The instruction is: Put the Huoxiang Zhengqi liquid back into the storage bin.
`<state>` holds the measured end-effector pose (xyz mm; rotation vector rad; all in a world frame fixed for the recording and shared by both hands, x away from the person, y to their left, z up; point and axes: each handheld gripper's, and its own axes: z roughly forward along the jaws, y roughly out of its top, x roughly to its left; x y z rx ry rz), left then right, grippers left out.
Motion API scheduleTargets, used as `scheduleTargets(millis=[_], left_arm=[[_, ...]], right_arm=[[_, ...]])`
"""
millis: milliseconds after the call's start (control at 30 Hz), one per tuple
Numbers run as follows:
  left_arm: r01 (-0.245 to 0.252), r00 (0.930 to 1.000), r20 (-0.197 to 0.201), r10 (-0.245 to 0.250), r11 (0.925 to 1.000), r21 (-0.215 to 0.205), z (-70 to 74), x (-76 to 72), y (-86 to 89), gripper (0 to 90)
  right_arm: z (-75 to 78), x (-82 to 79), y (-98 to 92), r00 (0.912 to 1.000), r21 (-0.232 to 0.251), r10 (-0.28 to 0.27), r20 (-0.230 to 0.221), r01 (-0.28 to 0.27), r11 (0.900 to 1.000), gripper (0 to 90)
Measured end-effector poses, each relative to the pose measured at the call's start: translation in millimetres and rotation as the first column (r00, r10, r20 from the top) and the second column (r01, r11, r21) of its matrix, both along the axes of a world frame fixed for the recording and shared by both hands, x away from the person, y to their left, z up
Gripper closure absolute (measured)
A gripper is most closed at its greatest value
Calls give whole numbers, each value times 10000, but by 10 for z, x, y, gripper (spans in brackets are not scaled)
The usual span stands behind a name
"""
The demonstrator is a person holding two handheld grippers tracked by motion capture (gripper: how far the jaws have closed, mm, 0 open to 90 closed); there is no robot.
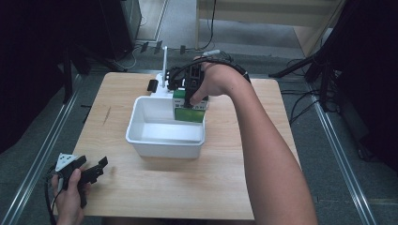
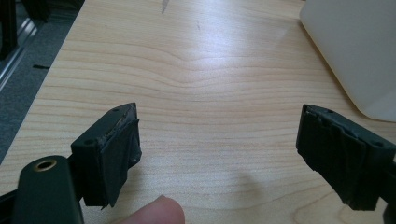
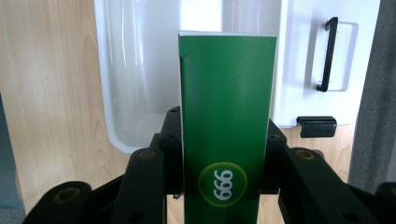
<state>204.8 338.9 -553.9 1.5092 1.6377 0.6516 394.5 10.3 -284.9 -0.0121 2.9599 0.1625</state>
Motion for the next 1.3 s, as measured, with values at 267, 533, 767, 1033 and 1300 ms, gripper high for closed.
scheduleTargets(millis=[267,533,767,1033,1300], left_arm=[[28,10000,19,-28,10000,31,1,0,1,145],[28,10000,30,-28,10000,20,0,-1,2,145],[32,10000,-3,-32,10000,-3,1,0,3,145],[52,10000,-19,-52,10000,15,2,-1,2,145],[95,10000,-16,-95,10000,3,2,-6,2,145]], right_arm=[[-157,34,50,9998,-75,193,-40,-193,9998,643],[-364,82,70,9995,-216,240,-218,-244,9995,643],[-532,146,66,9993,-191,109,-370,-116,9997,643],[-680,181,85,9989,-294,75,-472,-89,9995,642],[-862,233,104,9982,-342,28,-594,-49,9994,642]])
